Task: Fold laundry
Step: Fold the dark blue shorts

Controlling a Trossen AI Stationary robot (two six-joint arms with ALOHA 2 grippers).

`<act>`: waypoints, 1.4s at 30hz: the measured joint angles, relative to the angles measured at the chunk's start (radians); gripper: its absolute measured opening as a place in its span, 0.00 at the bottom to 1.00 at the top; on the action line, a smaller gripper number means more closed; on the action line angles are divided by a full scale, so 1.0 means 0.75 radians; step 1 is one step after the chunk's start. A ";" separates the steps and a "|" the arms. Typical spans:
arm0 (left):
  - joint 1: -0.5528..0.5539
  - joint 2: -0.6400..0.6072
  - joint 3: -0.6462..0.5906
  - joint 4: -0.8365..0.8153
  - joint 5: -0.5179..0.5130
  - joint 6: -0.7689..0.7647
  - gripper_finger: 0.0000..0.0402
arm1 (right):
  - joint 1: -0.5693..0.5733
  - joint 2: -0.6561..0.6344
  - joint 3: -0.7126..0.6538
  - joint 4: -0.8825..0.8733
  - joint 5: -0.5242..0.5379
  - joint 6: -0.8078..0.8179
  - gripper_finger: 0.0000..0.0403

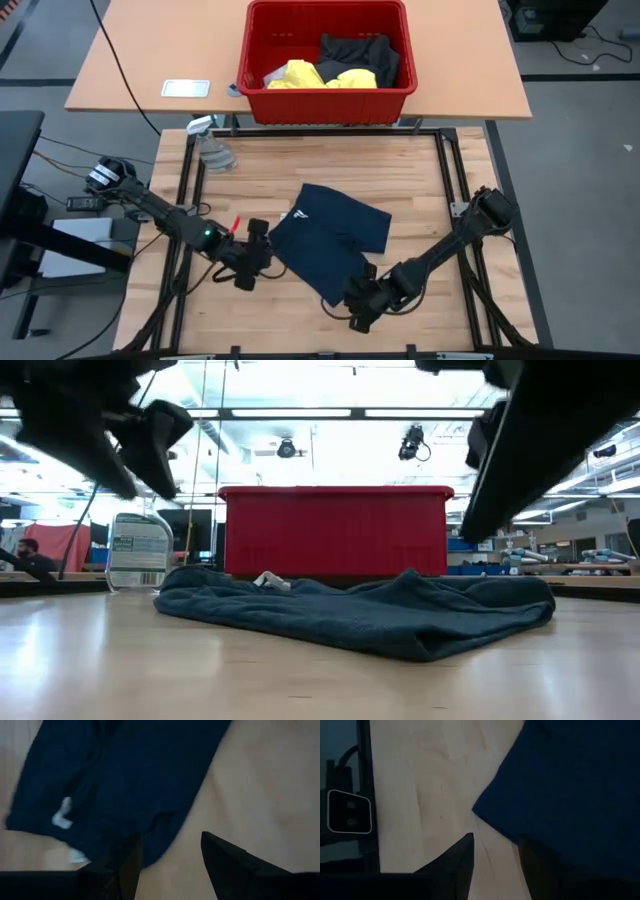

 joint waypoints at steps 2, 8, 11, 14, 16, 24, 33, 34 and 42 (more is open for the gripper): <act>0.048 0.022 0.000 -0.030 0.000 0.147 0.51 | -0.004 0.027 0.000 0.012 0.004 0.011 0.45; 0.212 0.090 0.001 -0.013 0.147 0.520 0.51 | -0.031 0.058 0.000 0.117 0.003 -0.018 0.53; 0.272 0.143 -0.001 0.021 0.242 0.609 0.51 | -0.044 0.058 0.001 0.154 0.010 -0.077 0.54; 0.305 0.200 -0.001 0.054 0.291 0.694 0.51 | -0.054 0.058 0.001 0.219 -0.020 -0.122 0.54; 0.315 0.229 -0.001 0.077 0.295 0.743 0.51 | -0.059 0.057 0.002 0.228 -0.016 -0.128 0.54; 0.368 0.402 0.005 0.145 0.364 0.802 0.46 | -0.063 0.057 0.001 0.225 -0.010 -0.105 0.54; 0.359 0.435 0.004 0.220 0.391 0.559 0.22 | -0.066 0.134 0.002 0.254 -0.125 -0.068 0.52; 0.355 0.435 0.004 0.216 0.400 0.520 0.19 | -0.066 0.153 0.002 0.256 -0.130 -0.059 0.52; 0.260 0.435 0.004 0.209 0.490 0.004 0.02 | -0.068 0.220 0.008 0.266 -0.186 0.029 0.38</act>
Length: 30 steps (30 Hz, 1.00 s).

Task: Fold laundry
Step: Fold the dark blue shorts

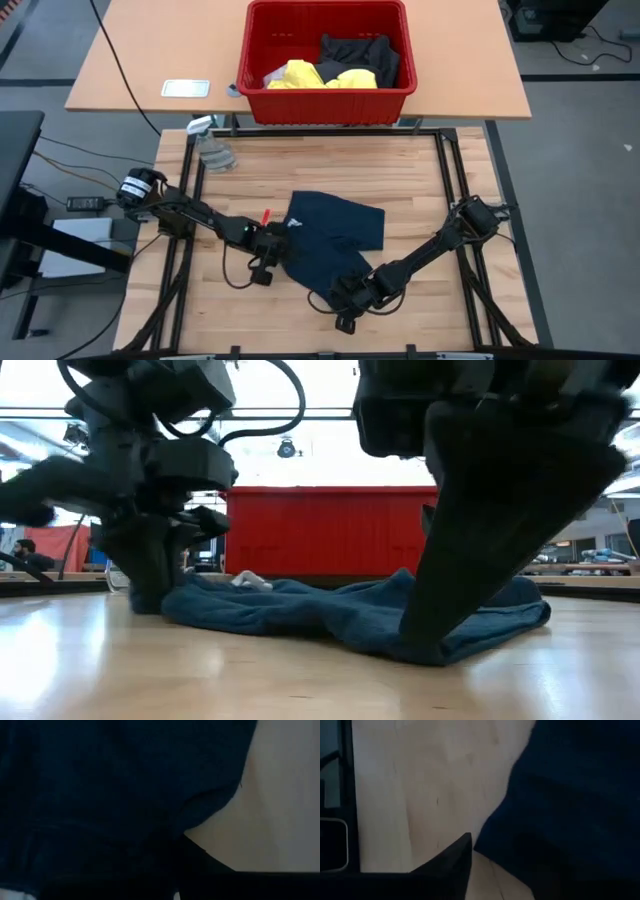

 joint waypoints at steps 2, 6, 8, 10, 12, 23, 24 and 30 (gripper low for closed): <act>-0.036 0.000 0.000 0.006 0.048 -0.104 0.02 | -0.003 0.000 0.001 -0.026 -0.011 0.044 0.28; -0.119 -0.009 -0.002 0.014 0.092 -0.302 0.02 | 0.000 -0.033 -0.003 -0.100 -0.122 0.097 0.04; -0.165 -0.022 -0.004 0.017 0.130 -0.402 0.02 | 0.001 -0.065 -0.008 -0.134 -0.218 0.110 0.04; -0.211 -0.045 -0.006 0.031 0.164 -0.495 0.02 | 0.004 -0.115 -0.014 -0.166 -0.304 0.118 0.02; -0.263 -0.085 -0.006 0.069 0.172 -0.578 0.02 | 0.012 -0.191 -0.011 -0.186 -0.357 0.122 0.02; -0.259 -0.284 0.128 0.039 -0.049 -0.736 0.02 | -0.129 -0.476 -0.007 -0.548 -0.216 0.041 0.01; -0.231 -0.293 0.148 0.013 -0.072 -0.729 0.02 | -0.155 -0.485 -0.008 -0.595 -0.204 0.034 0.01; -0.029 -0.294 0.226 -0.223 -0.091 -0.663 0.02 | -0.321 -0.519 -0.008 -0.770 -0.185 -0.021 0.00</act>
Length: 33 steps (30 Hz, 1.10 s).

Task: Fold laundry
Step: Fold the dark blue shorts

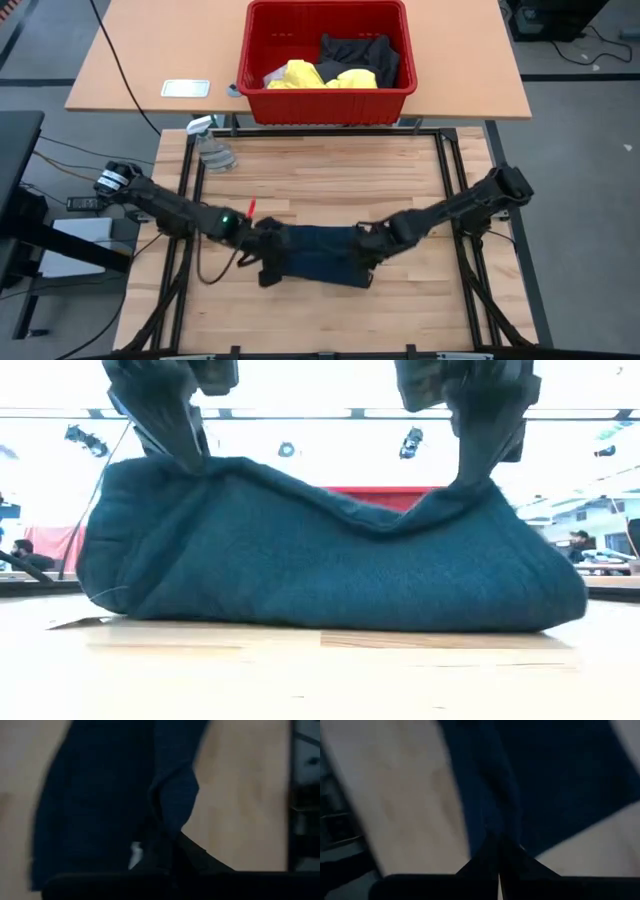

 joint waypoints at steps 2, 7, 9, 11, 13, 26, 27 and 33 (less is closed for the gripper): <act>0.061 0.000 -0.006 -0.053 0.000 0.000 0.02 | -0.054 0.002 0.000 -0.032 0.015 -0.036 0.00; 0.205 0.012 -0.011 -0.148 0.001 0.059 0.02 | -0.200 0.019 -0.001 -0.058 0.043 -0.123 0.00; 0.260 0.022 -0.012 -0.161 0.003 0.096 0.02 | -0.260 0.025 -0.009 -0.053 0.047 -0.168 0.00; 0.317 0.037 -0.012 -0.146 0.003 0.142 0.02 | -0.314 0.035 -0.025 -0.015 0.027 -0.216 0.00; 0.360 0.065 -0.012 -0.141 0.003 0.187 0.02 | -0.360 0.052 -0.048 0.011 -0.007 -0.233 0.01; 0.490 0.115 -0.012 -0.137 0.014 0.308 0.31 | -0.447 0.050 -0.116 -0.011 0.068 -0.039 0.35; 0.496 0.110 -0.011 -0.140 0.015 0.297 0.34 | -0.447 0.049 -0.116 -0.014 0.068 -0.031 0.37; 0.490 0.085 -0.011 -0.166 0.143 0.194 0.47 | -0.389 0.049 -0.115 0.011 -0.002 -0.023 0.40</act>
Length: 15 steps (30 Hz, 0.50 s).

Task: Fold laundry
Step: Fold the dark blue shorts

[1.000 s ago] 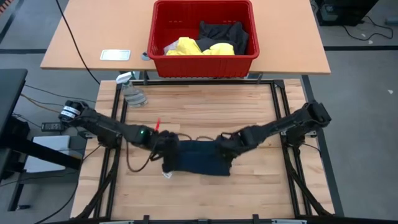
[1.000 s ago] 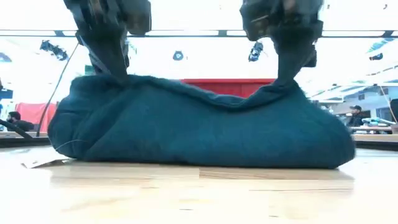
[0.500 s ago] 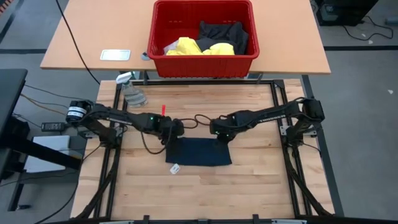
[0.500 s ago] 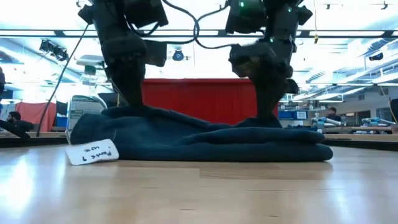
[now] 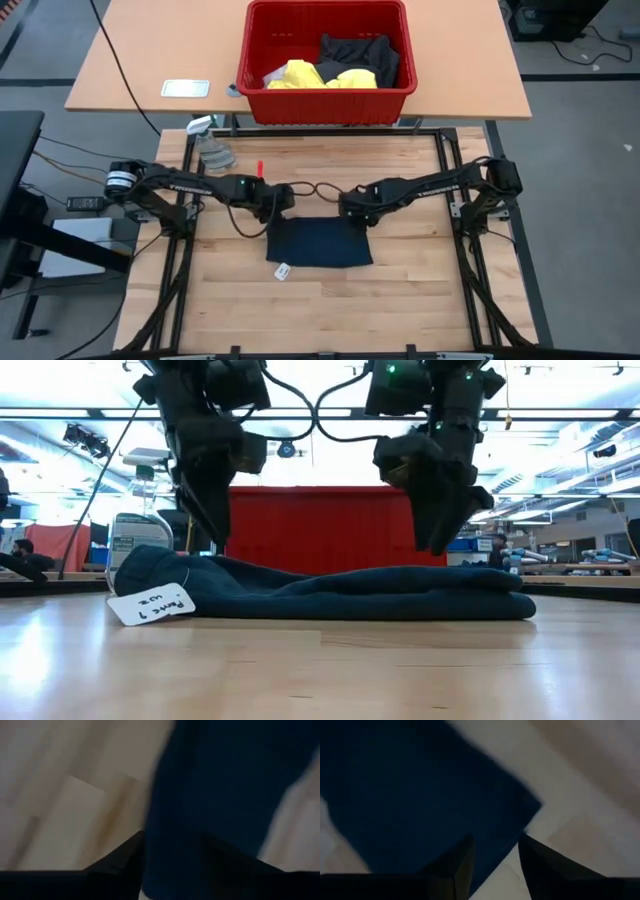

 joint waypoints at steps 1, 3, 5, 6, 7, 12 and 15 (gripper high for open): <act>-0.016 -0.003 0.000 0.020 0.023 -0.027 0.48 | 0.018 0.000 -0.002 0.013 0.001 0.001 0.40; -0.065 -0.004 0.000 0.083 0.029 -0.051 0.49 | 0.050 -0.001 -0.030 0.082 0.003 0.001 0.40; -0.115 0.008 0.000 0.126 0.026 -0.065 0.49 | 0.075 -0.003 -0.092 0.187 0.000 0.022 0.40; -0.139 0.019 0.001 0.158 0.021 -0.083 0.48 | 0.086 -0.002 -0.128 0.233 -0.001 0.050 0.40; -0.160 0.030 0.001 0.174 0.019 -0.096 0.48 | 0.097 -0.002 -0.163 0.274 -0.001 0.081 0.40; -0.237 0.114 0.001 0.210 -0.002 -0.166 0.45 | 0.171 -0.002 -0.299 0.404 0.027 0.252 0.40; -0.273 0.172 0.001 0.217 -0.003 -0.169 0.44 | 0.240 -0.002 -0.339 0.410 0.042 0.333 0.39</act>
